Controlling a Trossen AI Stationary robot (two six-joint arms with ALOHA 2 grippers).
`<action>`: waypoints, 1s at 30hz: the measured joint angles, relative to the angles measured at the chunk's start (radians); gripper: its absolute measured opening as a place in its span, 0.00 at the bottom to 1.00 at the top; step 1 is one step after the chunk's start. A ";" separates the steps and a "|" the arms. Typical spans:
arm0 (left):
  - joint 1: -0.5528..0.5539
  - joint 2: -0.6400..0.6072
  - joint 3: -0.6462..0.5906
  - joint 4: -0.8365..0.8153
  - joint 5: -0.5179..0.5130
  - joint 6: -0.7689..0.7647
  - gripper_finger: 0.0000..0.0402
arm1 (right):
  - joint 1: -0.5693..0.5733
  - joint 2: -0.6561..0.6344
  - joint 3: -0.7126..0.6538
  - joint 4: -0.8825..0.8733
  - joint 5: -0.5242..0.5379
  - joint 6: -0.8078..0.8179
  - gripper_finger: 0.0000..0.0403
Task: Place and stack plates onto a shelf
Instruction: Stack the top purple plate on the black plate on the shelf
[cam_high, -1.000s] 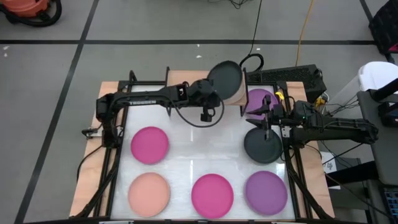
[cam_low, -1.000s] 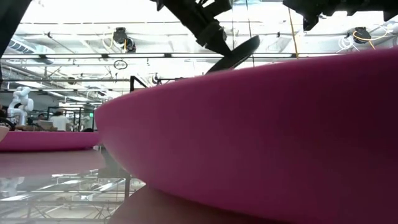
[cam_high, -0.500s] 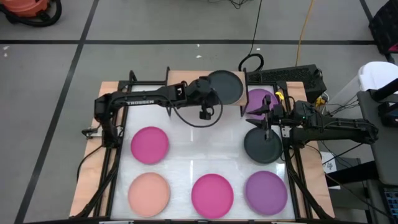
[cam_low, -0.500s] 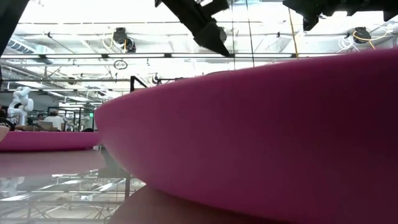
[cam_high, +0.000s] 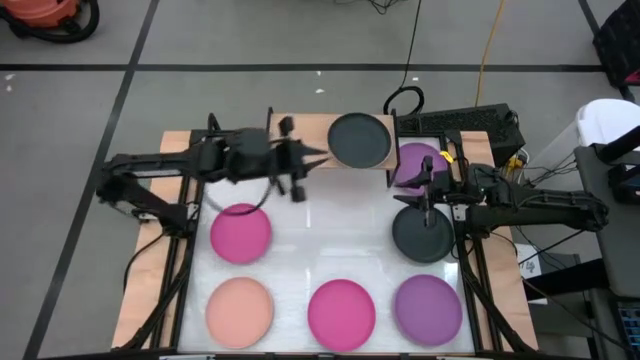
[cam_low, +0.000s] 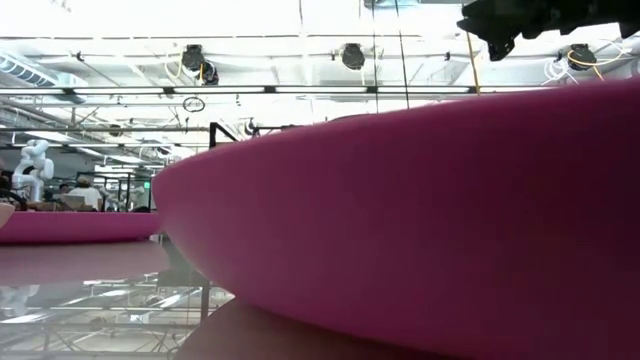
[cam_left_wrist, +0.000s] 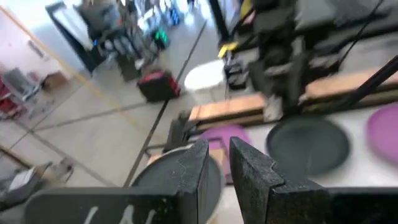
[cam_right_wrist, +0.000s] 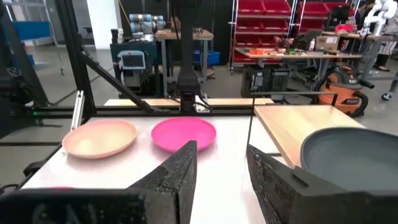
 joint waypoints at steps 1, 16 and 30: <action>-0.011 -0.038 -0.053 0.040 0.001 -0.014 0.18 | 0.000 0.000 0.000 -0.003 0.000 0.000 0.31; -0.141 -0.469 -0.906 0.777 -0.011 -0.216 0.18 | 0.000 0.051 0.000 0.028 0.002 0.029 0.31; -0.145 -0.581 -1.003 0.894 -0.054 -0.220 0.18 | -0.003 0.198 0.212 -0.338 0.088 0.037 0.31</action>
